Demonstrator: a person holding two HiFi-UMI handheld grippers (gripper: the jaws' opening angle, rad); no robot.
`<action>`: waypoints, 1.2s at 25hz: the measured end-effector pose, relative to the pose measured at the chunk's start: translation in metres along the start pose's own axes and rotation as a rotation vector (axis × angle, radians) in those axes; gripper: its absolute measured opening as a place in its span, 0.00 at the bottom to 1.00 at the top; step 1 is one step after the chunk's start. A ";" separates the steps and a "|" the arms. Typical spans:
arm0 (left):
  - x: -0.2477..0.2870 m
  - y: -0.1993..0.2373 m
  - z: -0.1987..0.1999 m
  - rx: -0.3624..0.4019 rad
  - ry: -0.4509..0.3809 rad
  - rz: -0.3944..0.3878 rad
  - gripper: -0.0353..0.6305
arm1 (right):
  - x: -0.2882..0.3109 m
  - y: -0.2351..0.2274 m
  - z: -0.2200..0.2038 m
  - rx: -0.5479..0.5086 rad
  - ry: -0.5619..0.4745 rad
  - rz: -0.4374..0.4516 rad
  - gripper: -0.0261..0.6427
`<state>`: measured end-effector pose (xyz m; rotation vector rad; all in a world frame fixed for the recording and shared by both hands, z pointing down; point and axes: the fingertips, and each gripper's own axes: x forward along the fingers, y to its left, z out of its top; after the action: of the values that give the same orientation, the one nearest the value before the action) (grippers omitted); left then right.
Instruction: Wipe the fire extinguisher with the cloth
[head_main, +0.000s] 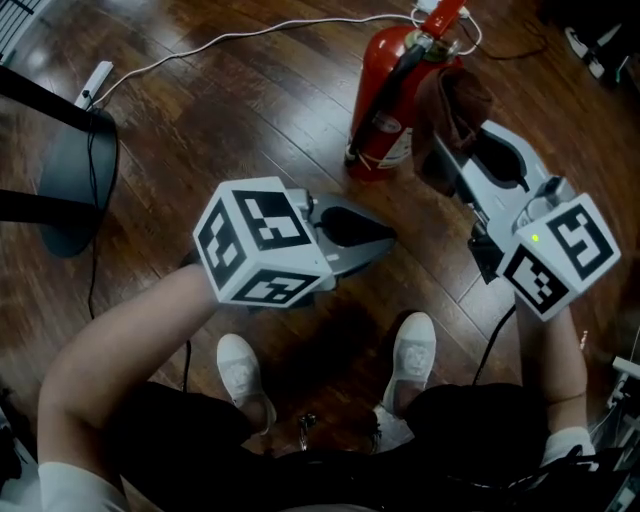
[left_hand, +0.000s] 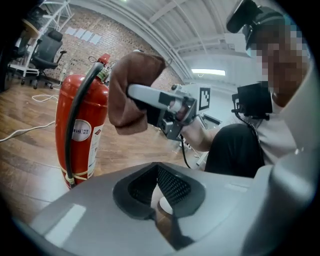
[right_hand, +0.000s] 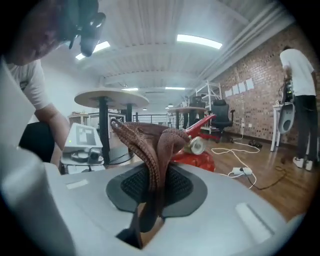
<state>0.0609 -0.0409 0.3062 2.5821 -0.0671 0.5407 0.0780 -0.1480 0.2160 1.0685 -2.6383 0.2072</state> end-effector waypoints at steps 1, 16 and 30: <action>0.001 -0.001 0.000 0.002 0.000 -0.003 0.05 | 0.004 -0.006 0.006 -0.005 -0.009 -0.015 0.14; 0.000 -0.005 -0.008 -0.016 0.011 -0.022 0.05 | 0.077 -0.009 -0.202 0.138 0.328 -0.010 0.14; -0.007 -0.004 -0.011 -0.023 0.008 -0.018 0.05 | 0.061 0.021 -0.222 0.153 0.410 0.082 0.14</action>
<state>0.0509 -0.0326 0.3107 2.5552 -0.0467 0.5397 0.0680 -0.1199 0.4454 0.8530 -2.3226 0.5877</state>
